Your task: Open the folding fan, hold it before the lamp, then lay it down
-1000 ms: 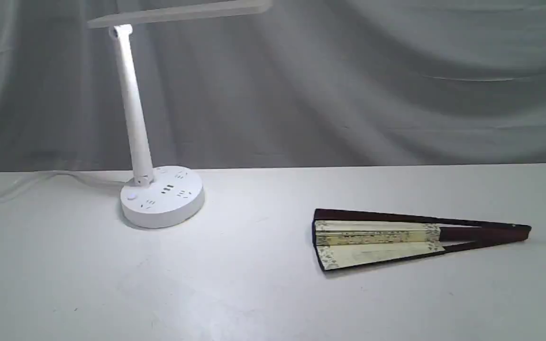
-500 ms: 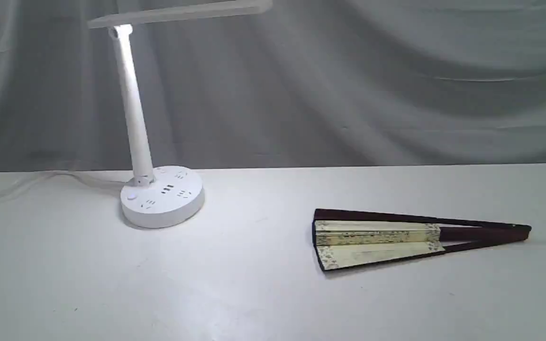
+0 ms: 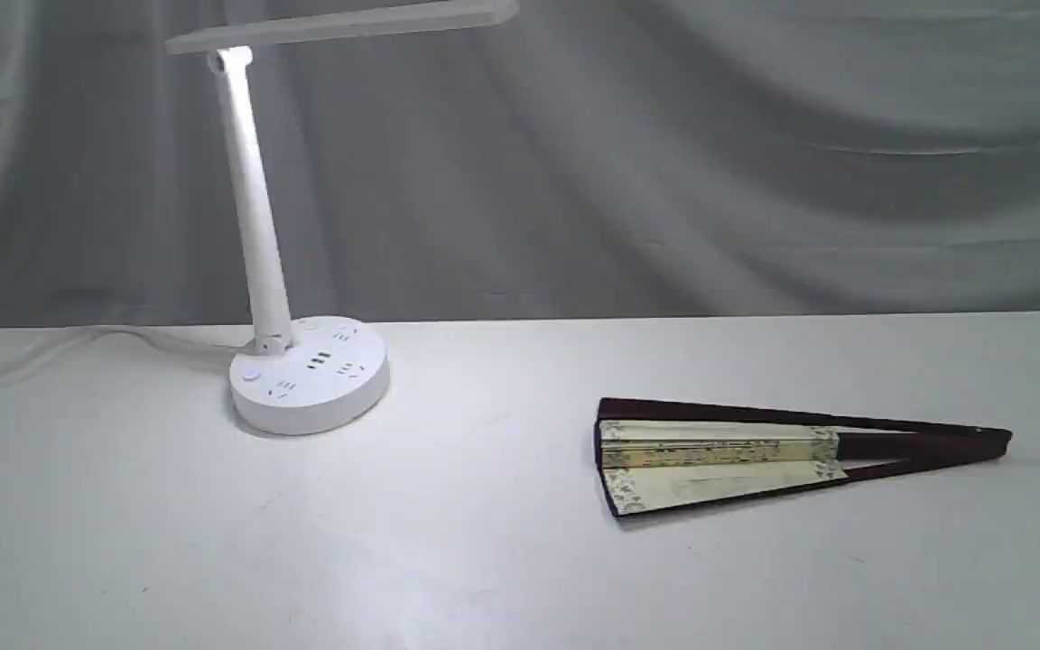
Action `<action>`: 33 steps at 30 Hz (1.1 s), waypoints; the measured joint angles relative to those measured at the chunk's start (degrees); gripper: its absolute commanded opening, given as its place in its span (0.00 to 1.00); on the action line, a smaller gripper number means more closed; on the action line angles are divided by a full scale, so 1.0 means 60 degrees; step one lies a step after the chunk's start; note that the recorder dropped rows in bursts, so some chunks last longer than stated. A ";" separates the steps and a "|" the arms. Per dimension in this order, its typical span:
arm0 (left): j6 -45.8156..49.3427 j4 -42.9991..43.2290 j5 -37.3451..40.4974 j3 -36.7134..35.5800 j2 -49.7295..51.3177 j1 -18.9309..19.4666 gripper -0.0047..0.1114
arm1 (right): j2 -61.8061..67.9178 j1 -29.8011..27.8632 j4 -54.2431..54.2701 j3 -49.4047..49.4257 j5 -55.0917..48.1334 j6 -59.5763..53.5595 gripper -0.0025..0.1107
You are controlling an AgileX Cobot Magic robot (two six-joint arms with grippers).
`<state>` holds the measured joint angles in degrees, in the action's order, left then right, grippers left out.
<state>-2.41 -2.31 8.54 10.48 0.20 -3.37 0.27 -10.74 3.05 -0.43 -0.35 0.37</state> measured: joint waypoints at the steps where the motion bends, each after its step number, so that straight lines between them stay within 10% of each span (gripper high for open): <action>1: 0.0000 0.0000 0.0000 0.0107 0.0000 0.0000 0.04 | 0.0000 0.0000 0.0000 -0.0075 -0.0020 0.0000 0.02; 33: -0.0747 0.0000 0.2156 0.3476 -0.0041 0.0000 0.04 | 0.2916 0.0000 -0.0509 -0.5153 -0.4500 -0.0394 0.02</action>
<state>-6.89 -2.31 21.47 31.33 -0.05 -3.37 17.76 -10.74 0.00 -31.34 -27.35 -1.99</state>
